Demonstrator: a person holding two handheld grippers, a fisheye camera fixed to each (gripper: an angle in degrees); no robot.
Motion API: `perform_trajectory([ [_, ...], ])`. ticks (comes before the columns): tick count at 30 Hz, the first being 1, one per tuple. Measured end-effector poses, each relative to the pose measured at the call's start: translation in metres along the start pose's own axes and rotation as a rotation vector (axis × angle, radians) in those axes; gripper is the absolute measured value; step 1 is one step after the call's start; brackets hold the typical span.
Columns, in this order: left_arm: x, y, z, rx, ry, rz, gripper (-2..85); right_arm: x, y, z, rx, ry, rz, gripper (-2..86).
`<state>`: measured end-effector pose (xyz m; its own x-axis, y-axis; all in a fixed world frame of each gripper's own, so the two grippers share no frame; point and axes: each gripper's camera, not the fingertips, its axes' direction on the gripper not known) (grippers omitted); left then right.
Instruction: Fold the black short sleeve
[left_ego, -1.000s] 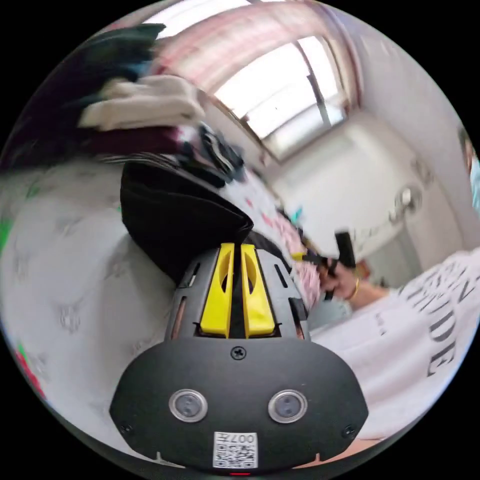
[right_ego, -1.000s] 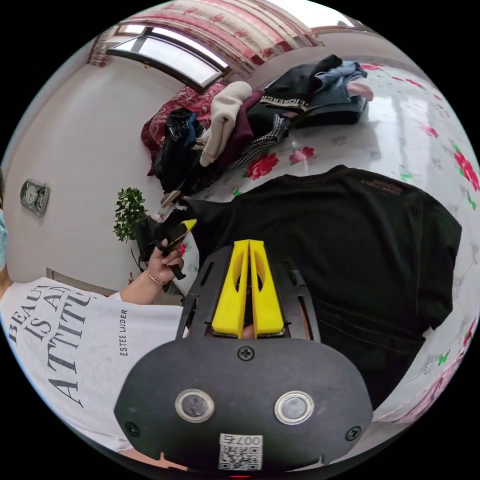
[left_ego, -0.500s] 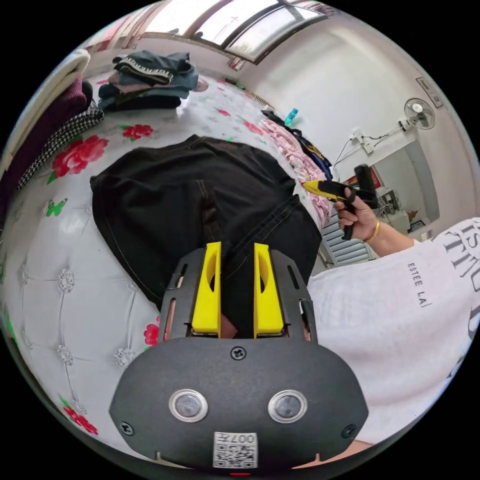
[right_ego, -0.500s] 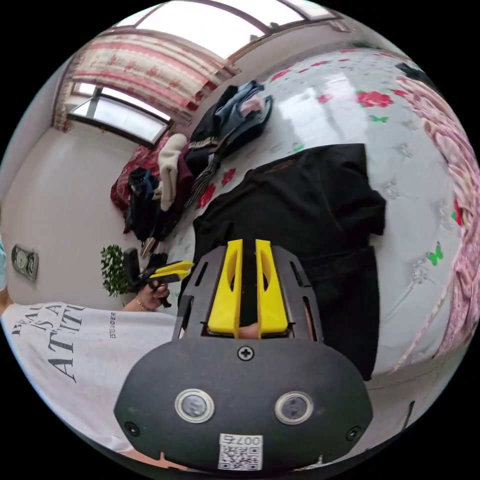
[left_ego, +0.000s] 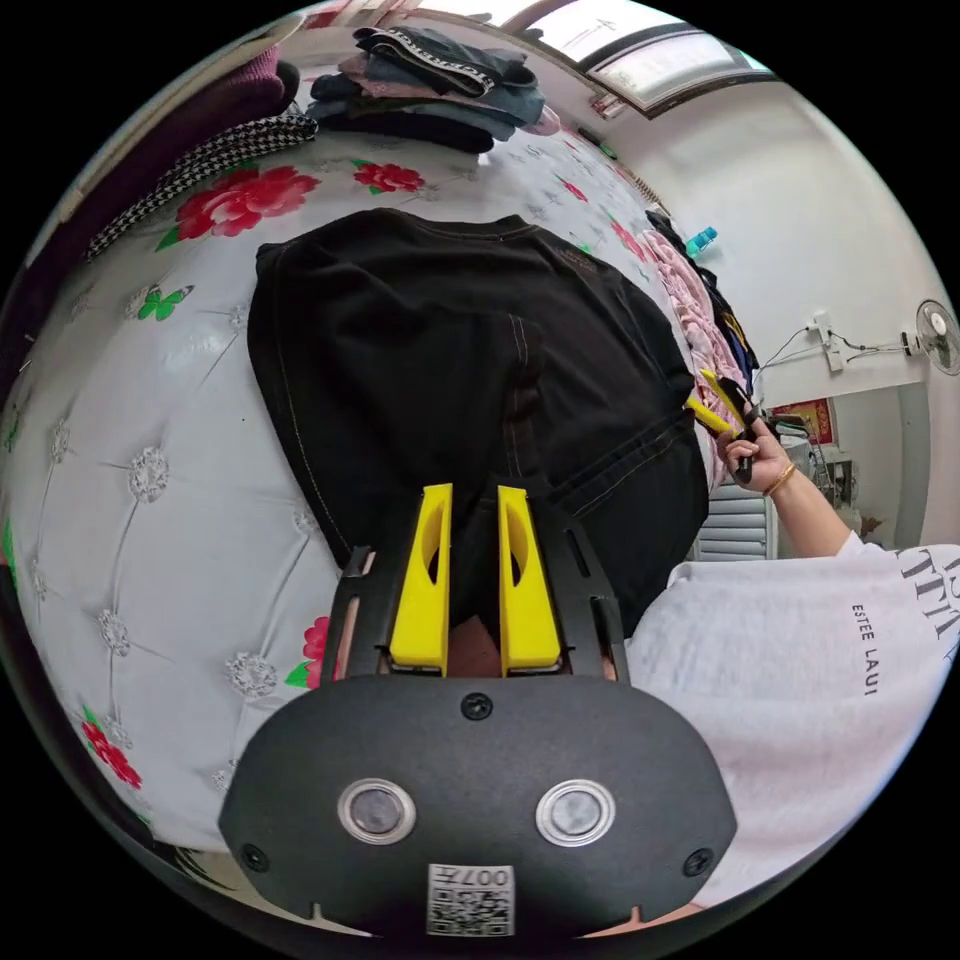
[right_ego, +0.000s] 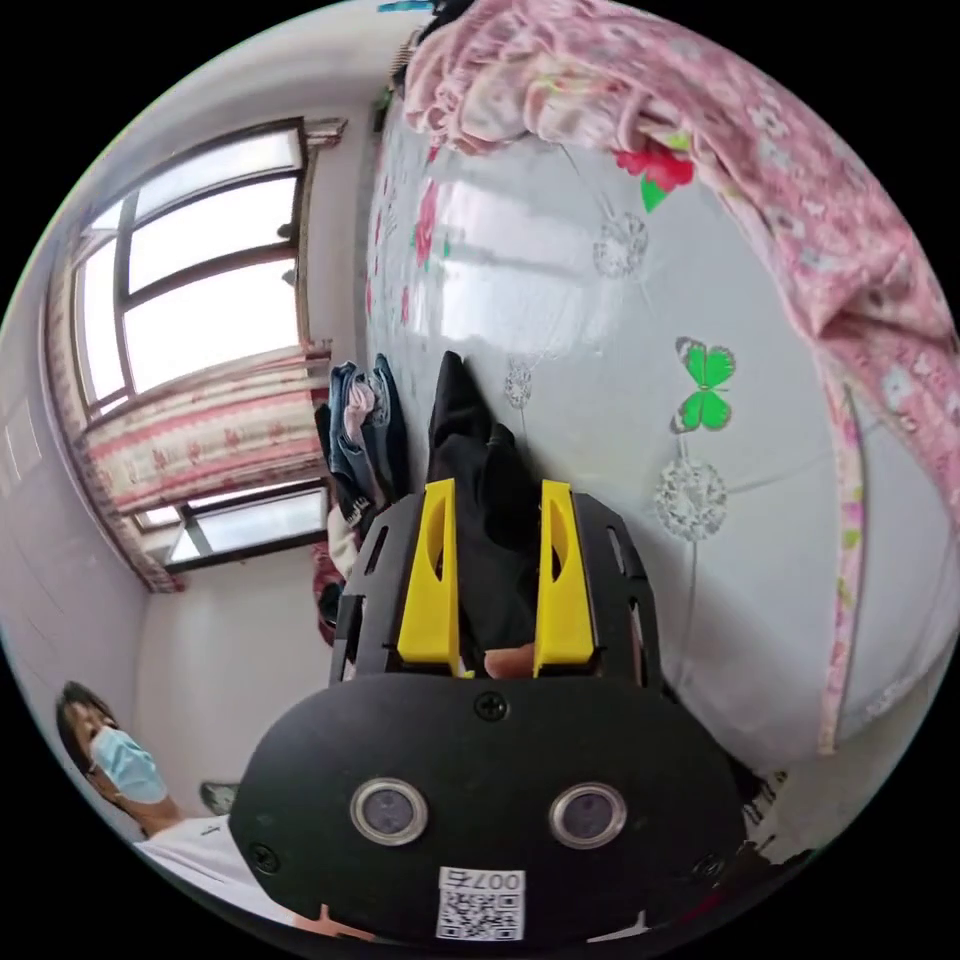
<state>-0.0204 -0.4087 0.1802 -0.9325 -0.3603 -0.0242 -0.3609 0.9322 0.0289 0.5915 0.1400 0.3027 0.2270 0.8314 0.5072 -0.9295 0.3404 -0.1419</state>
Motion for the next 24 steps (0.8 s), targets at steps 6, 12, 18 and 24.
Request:
perform_trajectory([
  [6,0.014,-0.013,-0.010,0.003,-0.026,0.015,5.5,-0.048,0.015,-0.020,0.148,0.060,-0.281,1.4],
  [12,0.016,-0.019,-0.009,0.013,0.011,-0.014,4.9,-0.019,0.024,-0.029,0.075,0.093,-0.179,2.5],
  [18,0.020,-0.029,-0.005,-0.002,0.022,0.005,4.7,-0.016,0.012,-0.011,0.126,-0.035,-0.043,4.1],
  [24,0.009,-0.020,-0.019,0.035,0.030,-0.031,4.4,-0.100,0.012,0.004,0.206,0.086,-0.173,0.5],
])
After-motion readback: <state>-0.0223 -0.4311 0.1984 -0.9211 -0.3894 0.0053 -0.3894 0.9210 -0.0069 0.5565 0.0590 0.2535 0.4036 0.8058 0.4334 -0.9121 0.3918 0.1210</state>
